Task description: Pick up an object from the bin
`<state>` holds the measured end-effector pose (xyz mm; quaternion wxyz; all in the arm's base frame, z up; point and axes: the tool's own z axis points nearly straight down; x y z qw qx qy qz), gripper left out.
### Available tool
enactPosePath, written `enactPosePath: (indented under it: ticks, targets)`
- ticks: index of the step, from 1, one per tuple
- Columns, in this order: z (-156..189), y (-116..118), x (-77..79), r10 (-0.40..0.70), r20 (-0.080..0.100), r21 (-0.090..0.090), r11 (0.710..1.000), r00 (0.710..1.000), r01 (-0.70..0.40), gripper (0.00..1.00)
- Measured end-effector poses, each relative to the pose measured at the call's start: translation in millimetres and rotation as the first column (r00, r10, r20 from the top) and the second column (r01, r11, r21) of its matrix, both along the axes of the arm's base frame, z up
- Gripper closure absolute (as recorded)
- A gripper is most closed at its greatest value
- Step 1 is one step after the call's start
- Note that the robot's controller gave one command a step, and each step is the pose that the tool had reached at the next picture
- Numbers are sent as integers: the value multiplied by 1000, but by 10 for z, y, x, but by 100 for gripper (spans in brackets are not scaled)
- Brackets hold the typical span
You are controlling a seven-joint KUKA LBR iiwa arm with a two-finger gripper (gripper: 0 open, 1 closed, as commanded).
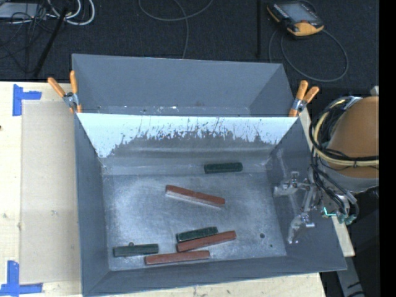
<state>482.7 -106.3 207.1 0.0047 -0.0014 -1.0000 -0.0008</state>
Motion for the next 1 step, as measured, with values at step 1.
enactPosePath:
  ticks: [1]
  targets:
    - [37, 4, 18, 3, 8, -1, 1000, 1000, -3, 0]
